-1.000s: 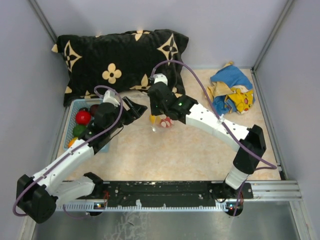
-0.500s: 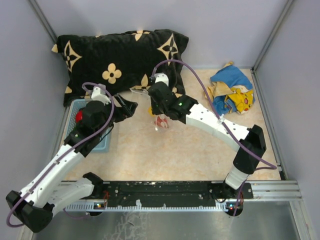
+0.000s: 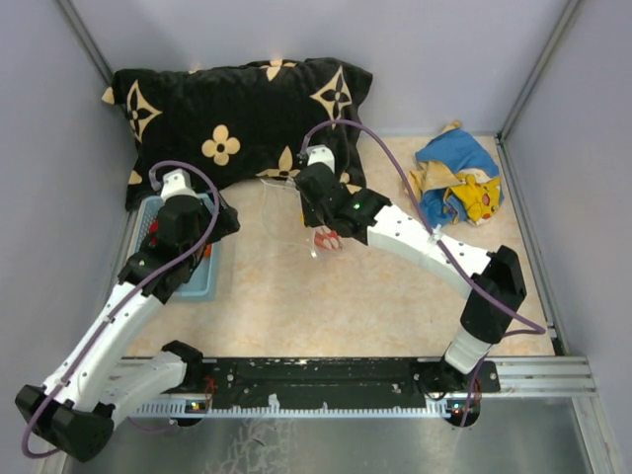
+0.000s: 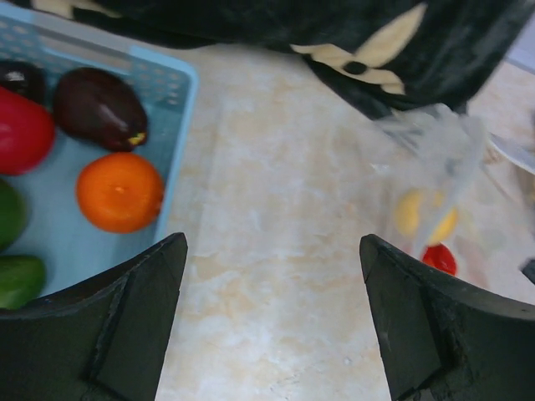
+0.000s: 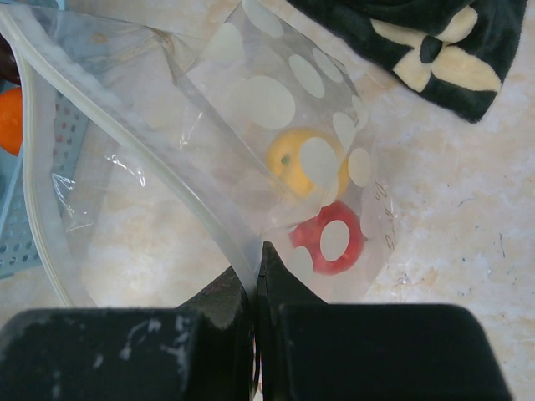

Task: Place the food in the zip-top bag and seal the zipper
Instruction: Pick up the fake fruit from the bin.

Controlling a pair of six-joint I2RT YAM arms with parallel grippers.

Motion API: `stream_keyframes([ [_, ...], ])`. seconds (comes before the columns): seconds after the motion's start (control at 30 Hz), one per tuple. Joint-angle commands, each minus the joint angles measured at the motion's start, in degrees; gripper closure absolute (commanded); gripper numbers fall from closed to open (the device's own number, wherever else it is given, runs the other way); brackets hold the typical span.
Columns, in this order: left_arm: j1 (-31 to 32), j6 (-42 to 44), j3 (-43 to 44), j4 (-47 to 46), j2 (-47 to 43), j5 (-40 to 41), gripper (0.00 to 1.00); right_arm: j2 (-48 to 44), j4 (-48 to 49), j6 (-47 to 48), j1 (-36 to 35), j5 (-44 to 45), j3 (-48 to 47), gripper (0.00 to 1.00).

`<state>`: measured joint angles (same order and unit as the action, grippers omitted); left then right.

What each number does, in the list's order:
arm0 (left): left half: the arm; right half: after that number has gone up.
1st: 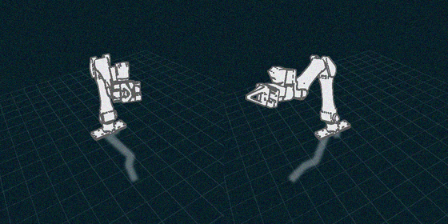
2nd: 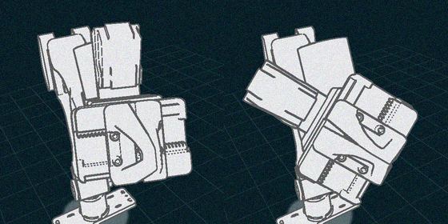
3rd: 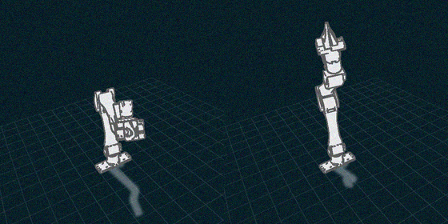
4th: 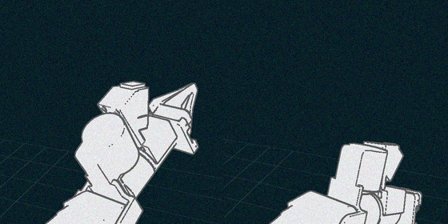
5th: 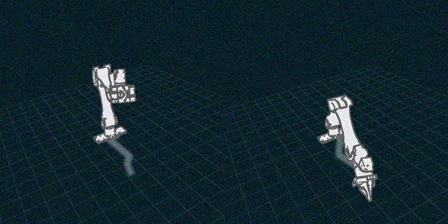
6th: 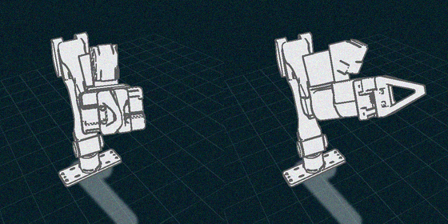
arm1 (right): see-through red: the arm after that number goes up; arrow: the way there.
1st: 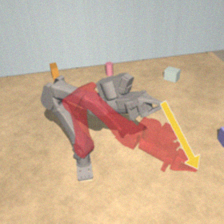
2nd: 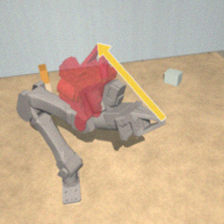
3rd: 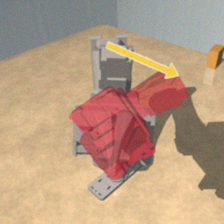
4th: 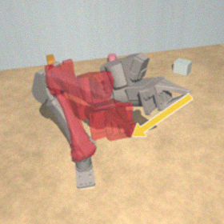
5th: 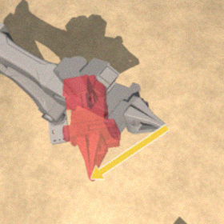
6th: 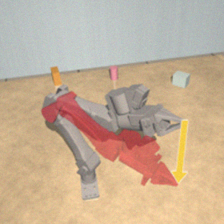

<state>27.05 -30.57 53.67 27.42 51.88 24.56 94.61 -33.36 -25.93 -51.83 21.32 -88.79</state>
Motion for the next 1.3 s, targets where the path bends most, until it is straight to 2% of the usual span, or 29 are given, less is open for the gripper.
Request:
stream_keyframes([
  [0.0, -8.03, 1.75, -2.15, 1.37, 0.62, -3.63, 0.1, -1.61, 2.85, 2.27, 0.29, 1.17, 0.32, 1.0],
  [0.07, -14.03, 2.08, -4.13, -0.03, 1.21, -7.83, 0.09, -1.58, 3.23, 2.98, 0.29, 1.03, 0.58, 1.0],
  [0.17, -19.75, 2.97, -5.68, -2.02, 3.63, -11.78, 0.09, -1.51, 3.89, 3.98, 0.42, 0.26, 1.18, 1.0],
  [0.43, -29.78, 3.79, -3.81, -3.64, 15.21, -20.27, 0.05, -1.16, 3.92, 4.83, 0.42, -0.07, 1.74, 1.0],
  [0.9, -30.94, 9.02, 8.07, 2.42, 32.64, -16.49, 0.03, -0.79, 4.79, 4.62, 0.76, 0.19, 3.51, 1.0],
  [1.27, -32.19, 9.23, 11.75, 4.14, 43.84, -20.26, 0.07, -2.4, 5.23, 4.07, 0.77, 1.27, 5.22, 1.0],
])
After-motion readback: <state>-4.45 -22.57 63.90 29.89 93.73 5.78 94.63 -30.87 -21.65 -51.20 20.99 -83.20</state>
